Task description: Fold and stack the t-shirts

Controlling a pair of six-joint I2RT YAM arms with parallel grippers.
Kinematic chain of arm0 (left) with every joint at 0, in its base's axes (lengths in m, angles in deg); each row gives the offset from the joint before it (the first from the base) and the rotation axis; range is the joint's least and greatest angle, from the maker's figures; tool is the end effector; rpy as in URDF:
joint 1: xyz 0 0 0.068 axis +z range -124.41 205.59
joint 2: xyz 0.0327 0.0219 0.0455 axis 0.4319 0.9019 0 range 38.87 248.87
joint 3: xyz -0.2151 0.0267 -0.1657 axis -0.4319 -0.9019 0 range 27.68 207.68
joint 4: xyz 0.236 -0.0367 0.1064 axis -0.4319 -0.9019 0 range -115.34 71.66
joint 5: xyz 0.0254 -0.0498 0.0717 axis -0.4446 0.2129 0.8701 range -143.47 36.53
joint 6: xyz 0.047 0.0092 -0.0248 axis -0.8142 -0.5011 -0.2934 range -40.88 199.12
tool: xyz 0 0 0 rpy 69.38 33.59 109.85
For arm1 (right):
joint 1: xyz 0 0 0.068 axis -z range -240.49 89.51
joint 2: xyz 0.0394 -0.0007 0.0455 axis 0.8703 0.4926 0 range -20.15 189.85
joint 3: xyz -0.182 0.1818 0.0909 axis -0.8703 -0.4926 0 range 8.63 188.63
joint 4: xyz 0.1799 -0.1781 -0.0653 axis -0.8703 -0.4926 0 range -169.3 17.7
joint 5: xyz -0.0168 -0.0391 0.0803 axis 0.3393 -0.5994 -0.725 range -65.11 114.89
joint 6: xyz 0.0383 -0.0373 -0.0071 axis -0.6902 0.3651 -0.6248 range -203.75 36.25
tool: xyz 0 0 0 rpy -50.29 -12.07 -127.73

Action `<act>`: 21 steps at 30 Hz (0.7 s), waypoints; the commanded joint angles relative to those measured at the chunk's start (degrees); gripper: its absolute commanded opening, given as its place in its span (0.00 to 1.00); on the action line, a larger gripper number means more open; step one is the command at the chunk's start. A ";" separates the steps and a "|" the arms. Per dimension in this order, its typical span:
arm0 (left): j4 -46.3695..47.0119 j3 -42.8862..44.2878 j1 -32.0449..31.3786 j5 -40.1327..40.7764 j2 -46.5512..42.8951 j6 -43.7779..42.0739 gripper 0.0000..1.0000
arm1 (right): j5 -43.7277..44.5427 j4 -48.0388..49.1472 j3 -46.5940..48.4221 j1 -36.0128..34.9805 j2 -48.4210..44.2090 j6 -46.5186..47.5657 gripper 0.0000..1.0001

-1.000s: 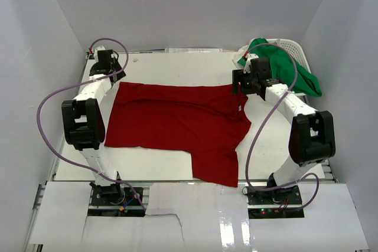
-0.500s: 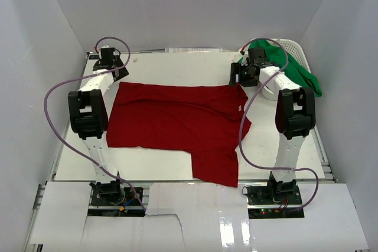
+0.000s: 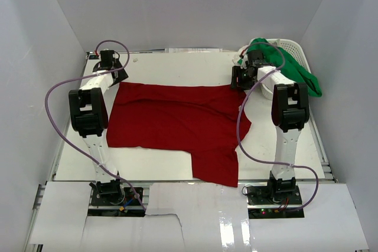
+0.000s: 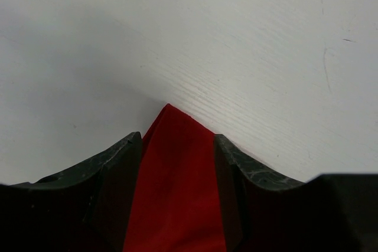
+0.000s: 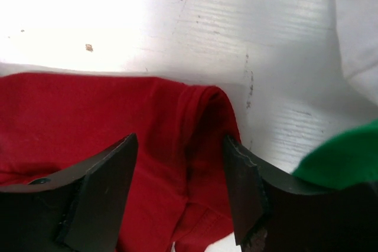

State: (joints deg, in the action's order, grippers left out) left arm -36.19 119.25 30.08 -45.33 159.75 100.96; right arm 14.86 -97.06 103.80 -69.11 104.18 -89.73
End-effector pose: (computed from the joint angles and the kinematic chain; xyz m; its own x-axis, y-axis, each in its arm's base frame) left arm 0.4709 0.0420 0.1924 -0.6139 -0.4177 -0.6698 -0.4330 0.8877 -0.1566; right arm 0.4699 0.0775 0.1765 -0.8206 -0.0205 -0.5712 -0.1643 0.9656 0.2013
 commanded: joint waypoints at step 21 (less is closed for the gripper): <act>0.97 3.62 0.43 -3.31 1.82 -0.67 0.60 | -1.32 1.46 8.80 0.27 5.13 -1.32 0.08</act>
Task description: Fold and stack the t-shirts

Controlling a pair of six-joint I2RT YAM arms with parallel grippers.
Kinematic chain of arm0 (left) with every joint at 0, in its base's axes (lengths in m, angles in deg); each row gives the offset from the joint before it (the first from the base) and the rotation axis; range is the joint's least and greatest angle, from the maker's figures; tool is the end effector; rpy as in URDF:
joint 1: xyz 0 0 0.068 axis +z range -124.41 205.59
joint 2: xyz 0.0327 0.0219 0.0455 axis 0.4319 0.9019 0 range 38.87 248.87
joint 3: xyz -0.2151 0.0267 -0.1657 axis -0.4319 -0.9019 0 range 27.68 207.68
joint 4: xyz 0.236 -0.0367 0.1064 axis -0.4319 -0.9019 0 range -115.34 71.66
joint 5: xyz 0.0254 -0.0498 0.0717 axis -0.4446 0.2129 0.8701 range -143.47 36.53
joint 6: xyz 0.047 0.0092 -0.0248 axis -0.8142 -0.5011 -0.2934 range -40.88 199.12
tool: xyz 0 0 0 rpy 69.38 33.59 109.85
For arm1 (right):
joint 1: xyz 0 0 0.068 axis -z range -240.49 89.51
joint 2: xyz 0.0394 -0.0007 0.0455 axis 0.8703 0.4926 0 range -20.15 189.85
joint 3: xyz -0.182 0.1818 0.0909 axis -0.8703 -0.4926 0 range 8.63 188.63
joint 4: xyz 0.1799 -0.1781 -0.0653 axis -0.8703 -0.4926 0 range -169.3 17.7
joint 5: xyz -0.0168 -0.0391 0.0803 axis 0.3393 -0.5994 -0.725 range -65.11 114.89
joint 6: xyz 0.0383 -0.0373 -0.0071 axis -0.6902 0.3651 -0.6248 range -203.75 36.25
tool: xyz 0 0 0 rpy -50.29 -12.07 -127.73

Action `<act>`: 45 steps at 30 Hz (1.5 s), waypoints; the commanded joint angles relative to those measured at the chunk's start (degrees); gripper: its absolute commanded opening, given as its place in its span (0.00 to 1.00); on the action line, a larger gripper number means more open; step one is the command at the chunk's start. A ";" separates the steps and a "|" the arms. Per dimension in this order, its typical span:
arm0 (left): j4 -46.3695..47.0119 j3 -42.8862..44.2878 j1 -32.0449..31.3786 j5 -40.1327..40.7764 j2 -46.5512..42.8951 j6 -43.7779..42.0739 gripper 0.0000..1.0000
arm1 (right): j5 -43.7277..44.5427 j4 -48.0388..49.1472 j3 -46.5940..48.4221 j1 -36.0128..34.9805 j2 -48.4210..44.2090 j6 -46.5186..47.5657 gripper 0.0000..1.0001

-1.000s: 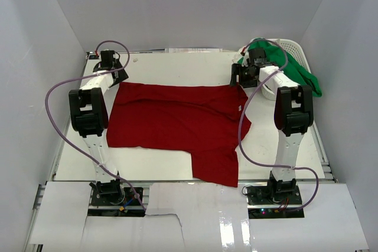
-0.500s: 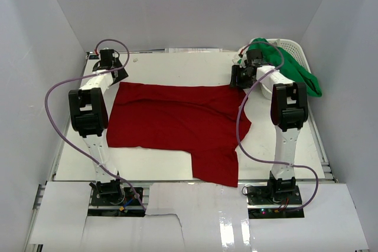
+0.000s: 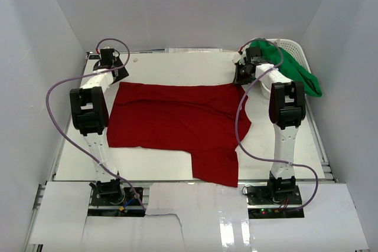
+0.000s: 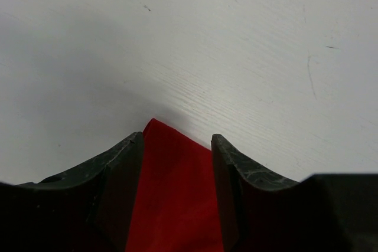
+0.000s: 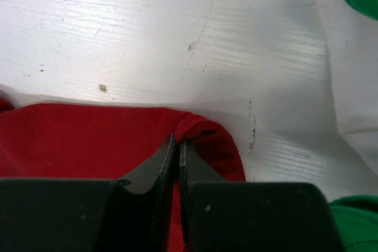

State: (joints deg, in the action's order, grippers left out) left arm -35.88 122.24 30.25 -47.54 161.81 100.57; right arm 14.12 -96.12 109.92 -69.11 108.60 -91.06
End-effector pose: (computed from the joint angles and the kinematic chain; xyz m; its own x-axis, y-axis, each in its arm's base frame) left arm 0.4818 0.0429 0.1928 -0.6106 -0.4148 -0.6746 -0.4038 0.8959 -0.1854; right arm 0.4918 0.0813 0.1747 -0.7985 0.0055 -0.6020 -0.1624 0.9609 0.2242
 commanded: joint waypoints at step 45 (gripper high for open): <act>-5.93 4.05 0.69 2.41 8.55 1.31 0.00 | 1.71 -2.99 14.79 0.27 8.52 0.46 0.08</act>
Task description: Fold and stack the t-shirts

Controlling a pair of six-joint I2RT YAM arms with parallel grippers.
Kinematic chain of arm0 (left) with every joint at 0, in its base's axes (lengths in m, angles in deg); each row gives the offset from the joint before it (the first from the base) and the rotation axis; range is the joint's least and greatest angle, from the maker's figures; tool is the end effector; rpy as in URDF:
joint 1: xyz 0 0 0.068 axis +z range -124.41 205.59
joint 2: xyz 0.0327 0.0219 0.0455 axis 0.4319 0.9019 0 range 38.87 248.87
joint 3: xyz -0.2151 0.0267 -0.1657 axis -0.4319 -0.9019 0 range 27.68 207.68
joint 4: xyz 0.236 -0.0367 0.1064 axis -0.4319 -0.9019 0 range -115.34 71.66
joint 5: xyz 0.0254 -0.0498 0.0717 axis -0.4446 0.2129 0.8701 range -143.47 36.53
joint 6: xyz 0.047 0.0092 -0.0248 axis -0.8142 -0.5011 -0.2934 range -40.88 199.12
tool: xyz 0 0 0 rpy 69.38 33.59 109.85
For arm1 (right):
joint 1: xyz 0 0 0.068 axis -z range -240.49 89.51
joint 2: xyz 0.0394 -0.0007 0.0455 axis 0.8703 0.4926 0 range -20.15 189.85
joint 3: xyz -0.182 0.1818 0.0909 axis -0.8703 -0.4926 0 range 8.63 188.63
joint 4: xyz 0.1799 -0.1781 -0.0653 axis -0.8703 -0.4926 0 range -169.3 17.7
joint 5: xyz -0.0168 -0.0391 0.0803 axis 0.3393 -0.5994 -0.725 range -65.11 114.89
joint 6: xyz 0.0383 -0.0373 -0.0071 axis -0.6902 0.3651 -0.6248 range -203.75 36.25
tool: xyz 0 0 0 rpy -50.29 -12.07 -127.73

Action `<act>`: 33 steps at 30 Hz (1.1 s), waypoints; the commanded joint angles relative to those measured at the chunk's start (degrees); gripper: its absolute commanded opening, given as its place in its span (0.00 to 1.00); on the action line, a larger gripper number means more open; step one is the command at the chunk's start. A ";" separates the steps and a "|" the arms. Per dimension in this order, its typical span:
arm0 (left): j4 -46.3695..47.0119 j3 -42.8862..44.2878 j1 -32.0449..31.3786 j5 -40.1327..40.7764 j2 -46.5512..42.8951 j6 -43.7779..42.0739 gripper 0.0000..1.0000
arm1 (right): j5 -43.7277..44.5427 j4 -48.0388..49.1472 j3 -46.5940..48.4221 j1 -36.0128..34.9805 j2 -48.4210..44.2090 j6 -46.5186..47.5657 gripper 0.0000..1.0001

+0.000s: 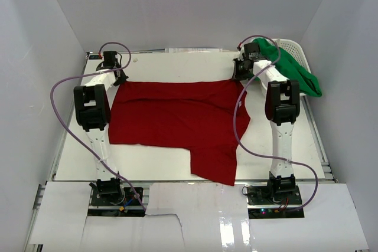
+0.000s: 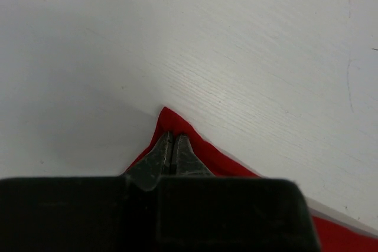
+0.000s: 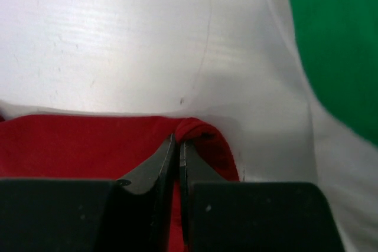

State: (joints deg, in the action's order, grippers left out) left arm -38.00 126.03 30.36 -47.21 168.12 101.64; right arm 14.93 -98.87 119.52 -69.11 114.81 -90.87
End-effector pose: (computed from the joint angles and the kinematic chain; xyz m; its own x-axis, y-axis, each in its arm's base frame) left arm 0.4955 0.0452 0.1591 -0.6528 -0.4366 -0.6191 -0.4349 0.8851 -0.1656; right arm 0.5170 0.0846 0.1709 -0.7902 0.0038 -0.6128 -0.1593 0.9644 0.2113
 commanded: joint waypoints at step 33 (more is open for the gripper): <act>-3.98 4.84 4.10 2.18 3.29 1.20 0.00 | 1.70 8.54 15.50 0.27 8.40 0.08 0.34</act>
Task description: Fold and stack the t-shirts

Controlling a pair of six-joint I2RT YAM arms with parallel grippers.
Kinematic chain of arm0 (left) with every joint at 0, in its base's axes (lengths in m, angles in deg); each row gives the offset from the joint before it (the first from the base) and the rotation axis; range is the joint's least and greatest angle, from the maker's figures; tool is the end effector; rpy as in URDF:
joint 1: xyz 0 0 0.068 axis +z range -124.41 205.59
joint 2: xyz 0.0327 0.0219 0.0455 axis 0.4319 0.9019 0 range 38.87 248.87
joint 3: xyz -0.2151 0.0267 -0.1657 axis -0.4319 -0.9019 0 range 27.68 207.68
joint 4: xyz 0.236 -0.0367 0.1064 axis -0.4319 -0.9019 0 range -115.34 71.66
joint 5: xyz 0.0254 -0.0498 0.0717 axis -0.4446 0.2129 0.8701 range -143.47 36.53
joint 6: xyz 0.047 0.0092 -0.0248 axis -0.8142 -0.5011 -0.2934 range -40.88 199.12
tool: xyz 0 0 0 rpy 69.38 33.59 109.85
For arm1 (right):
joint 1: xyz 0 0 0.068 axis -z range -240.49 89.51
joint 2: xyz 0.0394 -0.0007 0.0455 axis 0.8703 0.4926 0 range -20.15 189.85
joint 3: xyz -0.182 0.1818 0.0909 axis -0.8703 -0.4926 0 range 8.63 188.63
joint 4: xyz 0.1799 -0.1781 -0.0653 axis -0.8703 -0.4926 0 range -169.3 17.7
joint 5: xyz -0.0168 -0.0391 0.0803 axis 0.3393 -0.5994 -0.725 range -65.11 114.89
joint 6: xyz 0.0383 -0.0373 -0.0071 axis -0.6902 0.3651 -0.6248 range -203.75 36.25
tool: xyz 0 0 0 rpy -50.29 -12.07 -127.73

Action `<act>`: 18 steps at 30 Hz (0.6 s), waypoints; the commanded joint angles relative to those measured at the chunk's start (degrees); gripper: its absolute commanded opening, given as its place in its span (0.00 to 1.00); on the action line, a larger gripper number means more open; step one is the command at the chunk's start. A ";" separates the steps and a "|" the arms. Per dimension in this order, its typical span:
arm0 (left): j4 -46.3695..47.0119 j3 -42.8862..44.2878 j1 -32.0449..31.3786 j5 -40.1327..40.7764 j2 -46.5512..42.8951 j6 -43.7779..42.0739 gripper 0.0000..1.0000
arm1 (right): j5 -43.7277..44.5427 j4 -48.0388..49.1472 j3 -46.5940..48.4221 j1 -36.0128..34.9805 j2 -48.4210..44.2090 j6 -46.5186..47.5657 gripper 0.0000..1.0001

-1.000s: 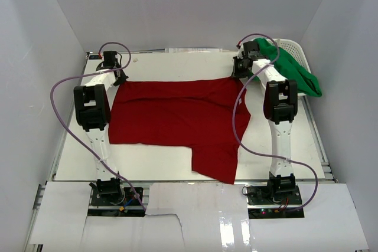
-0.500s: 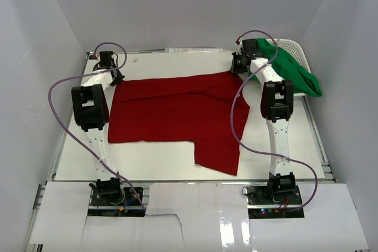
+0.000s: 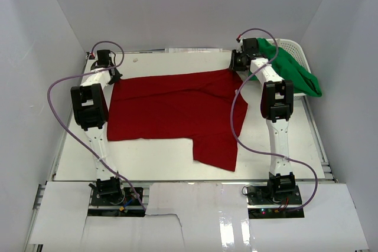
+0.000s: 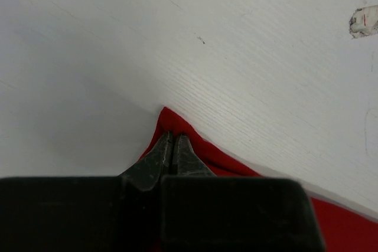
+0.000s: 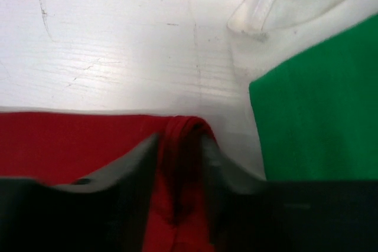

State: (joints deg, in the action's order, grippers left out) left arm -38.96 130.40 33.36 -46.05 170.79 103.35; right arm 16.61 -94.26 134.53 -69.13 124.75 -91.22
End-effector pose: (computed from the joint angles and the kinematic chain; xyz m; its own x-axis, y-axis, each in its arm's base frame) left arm 0.5047 0.0734 0.1593 -0.6014 -0.4928 -0.6289 -0.5083 0.8433 -0.1748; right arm 0.5624 0.0907 0.1708 -0.6758 0.0275 -0.7366 -0.1697 0.9667 0.1918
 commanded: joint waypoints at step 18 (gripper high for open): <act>-2.58 4.96 0.93 -1.62 -8.94 0.82 0.32 | -1.48 4.12 -2.94 -2.25 -11.65 5.44 0.57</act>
State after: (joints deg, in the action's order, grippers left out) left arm -40.32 134.24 33.95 -47.08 169.30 103.78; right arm 15.87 -90.35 132.39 -70.36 120.01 -88.20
